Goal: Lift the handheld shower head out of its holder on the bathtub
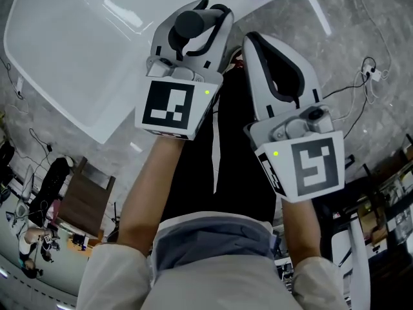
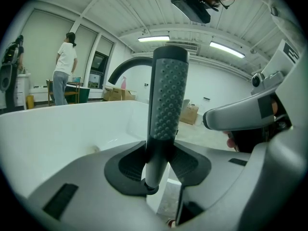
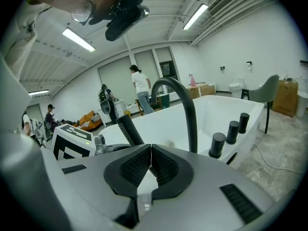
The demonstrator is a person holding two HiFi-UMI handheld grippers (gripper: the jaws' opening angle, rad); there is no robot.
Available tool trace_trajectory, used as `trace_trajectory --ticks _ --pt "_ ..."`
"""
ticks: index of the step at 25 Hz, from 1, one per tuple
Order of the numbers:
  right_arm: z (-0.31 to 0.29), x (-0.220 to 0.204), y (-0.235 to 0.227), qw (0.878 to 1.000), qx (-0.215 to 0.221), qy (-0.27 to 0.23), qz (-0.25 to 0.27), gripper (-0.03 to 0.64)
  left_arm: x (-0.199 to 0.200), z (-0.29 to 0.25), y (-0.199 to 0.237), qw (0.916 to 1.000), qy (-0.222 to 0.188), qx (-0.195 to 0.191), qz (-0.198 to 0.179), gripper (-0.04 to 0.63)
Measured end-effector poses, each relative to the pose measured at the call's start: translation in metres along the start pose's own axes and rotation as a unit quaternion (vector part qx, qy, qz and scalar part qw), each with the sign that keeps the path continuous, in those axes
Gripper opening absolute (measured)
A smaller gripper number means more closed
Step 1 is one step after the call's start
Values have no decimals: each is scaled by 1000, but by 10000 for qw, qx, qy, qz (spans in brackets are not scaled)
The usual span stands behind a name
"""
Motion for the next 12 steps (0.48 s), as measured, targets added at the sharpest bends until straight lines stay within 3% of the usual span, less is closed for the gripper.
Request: trace_trajectory --ticks 12 --pt "7 21 7 9999 60 -117 41 20 18 17 -1 9999 -22 128 61 143"
Point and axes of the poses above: the fingertips, and each gripper's own axes: z backward along the fingers, y to its left, x out of its top, the point moved 2 cm from there along z, backward along the fingers, and after that the axes turned 7 degrees about z, right-handed, at the moved point
